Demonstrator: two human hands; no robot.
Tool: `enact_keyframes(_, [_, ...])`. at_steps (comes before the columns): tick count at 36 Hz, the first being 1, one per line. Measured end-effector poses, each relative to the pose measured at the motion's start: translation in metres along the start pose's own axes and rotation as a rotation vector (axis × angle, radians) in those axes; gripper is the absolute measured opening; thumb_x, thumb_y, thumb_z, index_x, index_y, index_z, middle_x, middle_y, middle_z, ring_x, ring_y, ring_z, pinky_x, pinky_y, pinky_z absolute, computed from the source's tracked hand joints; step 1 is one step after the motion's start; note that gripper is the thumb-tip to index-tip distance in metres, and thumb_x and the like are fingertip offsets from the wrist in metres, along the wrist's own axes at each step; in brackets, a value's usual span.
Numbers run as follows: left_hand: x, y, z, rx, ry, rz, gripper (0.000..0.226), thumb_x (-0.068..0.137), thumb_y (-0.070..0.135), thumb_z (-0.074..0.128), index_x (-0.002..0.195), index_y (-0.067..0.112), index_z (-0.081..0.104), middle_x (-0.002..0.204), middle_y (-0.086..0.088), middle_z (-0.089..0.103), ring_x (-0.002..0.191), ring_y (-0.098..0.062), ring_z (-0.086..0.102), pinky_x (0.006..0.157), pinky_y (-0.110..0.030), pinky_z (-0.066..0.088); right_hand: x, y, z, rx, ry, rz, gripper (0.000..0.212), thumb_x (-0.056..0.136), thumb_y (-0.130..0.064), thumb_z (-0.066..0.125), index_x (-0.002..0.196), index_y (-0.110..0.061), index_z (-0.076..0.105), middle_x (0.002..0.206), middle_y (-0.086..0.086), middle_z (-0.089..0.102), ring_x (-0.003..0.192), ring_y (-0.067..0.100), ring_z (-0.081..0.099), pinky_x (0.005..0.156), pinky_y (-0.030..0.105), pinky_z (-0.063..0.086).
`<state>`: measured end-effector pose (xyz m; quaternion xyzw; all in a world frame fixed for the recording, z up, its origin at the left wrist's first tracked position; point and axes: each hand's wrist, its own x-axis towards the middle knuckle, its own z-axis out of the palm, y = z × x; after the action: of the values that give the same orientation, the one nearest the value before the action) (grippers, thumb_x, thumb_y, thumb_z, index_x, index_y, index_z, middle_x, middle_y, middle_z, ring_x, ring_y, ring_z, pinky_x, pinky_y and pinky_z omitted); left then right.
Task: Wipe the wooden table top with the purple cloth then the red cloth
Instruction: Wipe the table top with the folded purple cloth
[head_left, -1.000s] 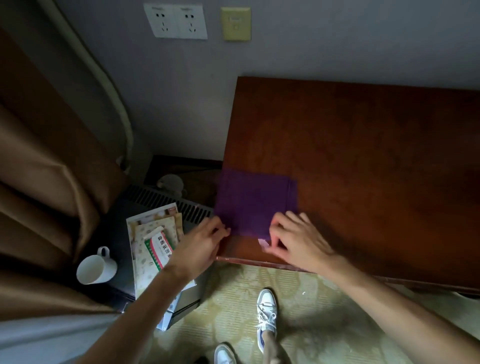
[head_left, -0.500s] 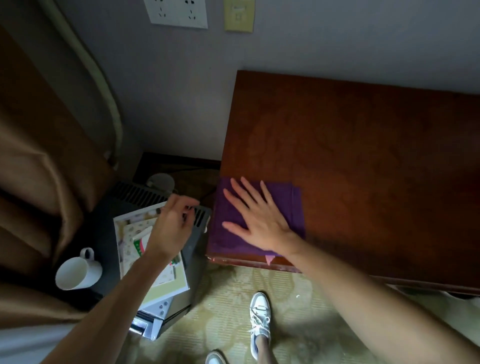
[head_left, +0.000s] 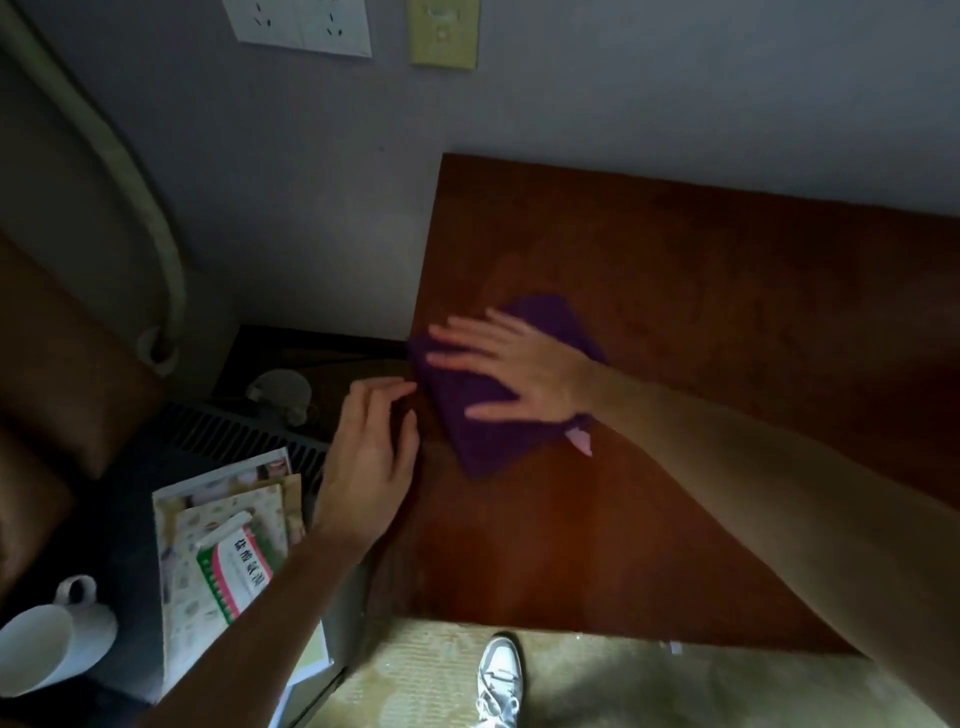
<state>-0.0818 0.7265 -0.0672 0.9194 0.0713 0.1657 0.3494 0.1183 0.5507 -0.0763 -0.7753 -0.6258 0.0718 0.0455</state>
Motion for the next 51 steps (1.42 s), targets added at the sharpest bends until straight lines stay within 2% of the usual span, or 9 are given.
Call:
enact_keyframes(11, [0.027, 0.008, 0.045, 0.167, -0.205, 0.102, 0.039, 0.103, 0.03, 0.041, 0.137, 0.012, 0.052, 0.139, 0.0, 0.046, 0.124, -0.018, 0.049, 0.102, -0.034, 0.04, 0.103, 0.175, -0.046, 0.029, 0.014, 0.346, 0.089, 0.089, -0.086, 0.011, 0.163, -0.037, 0.015, 0.173, -0.002, 0.011, 0.16, 0.02, 0.007, 0.128, 0.047, 0.001])
enact_keyframes(15, [0.029, 0.007, 0.045, 0.187, -0.234, 0.108, 0.04, 0.104, 0.03, 0.039, 0.139, 0.014, 0.05, 0.14, 0.002, 0.047, 0.129, -0.015, 0.047, 0.105, -0.031, 0.036, 0.116, 0.196, -0.05, 0.052, 0.094, 0.503, 0.082, 0.095, -0.081, 0.021, 0.163, -0.036, 0.018, 0.173, -0.002, 0.014, 0.159, 0.02, 0.011, 0.129, 0.046, 0.004])
enact_keyframes(22, [0.028, 0.007, 0.044, 0.143, -0.201, 0.082, 0.038, 0.103, 0.026, 0.036, 0.134, 0.011, 0.052, 0.135, 0.002, 0.045, 0.122, -0.014, 0.045, 0.106, -0.029, 0.035, 0.102, 0.165, -0.038, 0.077, 0.176, 0.746, 0.083, 0.096, -0.08, 0.022, 0.165, -0.034, 0.013, 0.174, -0.002, 0.007, 0.16, 0.021, 0.004, 0.129, 0.05, -0.001])
enact_keyframes(28, [0.025, 0.01, 0.04, 0.079, -0.116, 0.097, 0.031, 0.099, 0.021, 0.037, 0.121, 0.008, 0.055, 0.126, -0.007, 0.047, 0.114, -0.02, 0.044, 0.103, -0.031, 0.036, 0.036, 0.073, -0.021, 0.093, 0.165, 0.793, 0.084, 0.095, -0.081, 0.021, 0.165, -0.036, 0.008, 0.174, -0.003, 0.002, 0.16, 0.021, -0.003, 0.128, 0.051, -0.005])
enact_keyframes(32, [0.022, 0.009, 0.038, 0.053, -0.067, 0.167, 0.018, 0.095, 0.009, 0.042, 0.106, 0.008, 0.056, 0.112, -0.007, 0.047, 0.104, -0.023, 0.045, 0.092, -0.044, 0.042, -0.024, -0.016, 0.003, 0.081, 0.174, 0.795, 0.084, 0.095, -0.081, 0.02, 0.165, -0.036, 0.008, 0.174, -0.004, 0.0, 0.16, 0.02, -0.002, 0.128, 0.05, -0.003])
enact_keyframes(37, [0.015, 0.018, 0.035, -0.019, -0.011, 0.168, 0.013, 0.093, 0.006, 0.047, 0.103, 0.007, 0.056, 0.107, -0.01, 0.049, 0.103, -0.025, 0.047, 0.093, -0.042, 0.041, -0.095, -0.135, 0.031, 0.068, 0.236, 0.74, 0.087, 0.092, -0.081, 0.028, 0.163, -0.031, 0.024, 0.173, -0.002, 0.014, 0.161, 0.022, 0.008, 0.128, 0.053, 0.01])
enact_keyframes(40, [0.011, 0.025, 0.04, -0.011, -0.07, 0.163, 0.017, 0.093, 0.011, 0.048, 0.106, 0.01, 0.058, 0.11, -0.01, 0.051, 0.105, -0.025, 0.049, 0.094, -0.041, 0.041, -0.135, -0.176, 0.04, 0.043, 0.168, 0.618, 0.084, 0.094, -0.08, 0.034, 0.163, -0.033, 0.022, 0.173, -0.008, 0.013, 0.161, 0.018, 0.003, 0.127, 0.055, 0.013])
enact_keyframes(45, [0.016, 0.038, 0.055, 0.141, -0.195, 0.233, 0.025, 0.092, 0.016, 0.047, 0.115, 0.013, 0.057, 0.118, -0.008, 0.053, 0.107, -0.026, 0.053, 0.089, -0.041, 0.042, -0.16, -0.147, 0.031, 0.024, 0.071, 0.382, 0.083, 0.095, -0.079, 0.04, 0.164, -0.037, 0.018, 0.173, -0.011, 0.006, 0.16, 0.015, -0.003, 0.129, 0.053, 0.008])
enact_keyframes(51, [0.019, 0.047, 0.07, 0.089, -0.164, 0.039, 0.033, 0.1, 0.028, 0.039, 0.126, 0.012, 0.052, 0.126, -0.007, 0.049, 0.114, -0.024, 0.05, 0.094, -0.031, 0.033, -0.145, -0.03, 0.013, -0.024, 0.028, 0.249, 0.08, 0.096, -0.075, 0.041, 0.163, -0.037, 0.021, 0.173, -0.008, 0.011, 0.161, 0.016, 0.003, 0.129, 0.052, 0.01])
